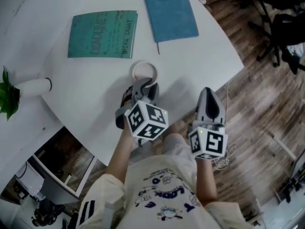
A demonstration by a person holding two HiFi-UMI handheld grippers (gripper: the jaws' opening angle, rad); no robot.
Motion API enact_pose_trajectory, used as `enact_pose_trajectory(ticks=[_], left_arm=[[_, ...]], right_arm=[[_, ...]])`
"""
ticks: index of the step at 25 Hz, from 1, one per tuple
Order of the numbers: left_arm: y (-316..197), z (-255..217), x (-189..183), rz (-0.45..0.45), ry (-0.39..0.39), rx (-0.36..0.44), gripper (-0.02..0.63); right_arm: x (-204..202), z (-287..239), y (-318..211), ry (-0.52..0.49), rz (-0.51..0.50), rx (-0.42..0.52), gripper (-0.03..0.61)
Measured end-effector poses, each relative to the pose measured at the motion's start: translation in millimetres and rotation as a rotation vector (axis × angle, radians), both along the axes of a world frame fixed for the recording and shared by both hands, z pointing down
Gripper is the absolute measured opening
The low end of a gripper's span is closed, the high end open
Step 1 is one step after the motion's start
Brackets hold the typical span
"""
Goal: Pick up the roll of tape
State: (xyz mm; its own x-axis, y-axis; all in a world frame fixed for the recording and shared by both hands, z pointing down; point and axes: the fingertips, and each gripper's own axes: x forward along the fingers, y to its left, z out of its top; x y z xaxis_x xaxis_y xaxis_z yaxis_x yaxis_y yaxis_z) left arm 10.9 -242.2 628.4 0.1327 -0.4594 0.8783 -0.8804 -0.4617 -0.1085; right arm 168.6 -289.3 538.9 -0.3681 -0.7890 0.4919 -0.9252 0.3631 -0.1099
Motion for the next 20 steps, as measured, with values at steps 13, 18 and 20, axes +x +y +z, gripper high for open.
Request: enact_pose_trajectory(ticks=[13, 18, 20], left_arm=[[3, -11, -4, -0.038, 0.003, 0.014, 0.038], [-1, -45, -7, -0.076, 0.071, 0.095, 0.038], [-4, -66, -10, -0.099, 0.111, 0.141, 0.038]], right_arm=[[-4, -9, 1, -0.006, -0.006, 0.015, 0.000], [-11, -29, 1, -0.021, -0.018, 0.056, 0.000], [-16, -42, 2, -0.030, -0.020, 0.082, 0.000]])
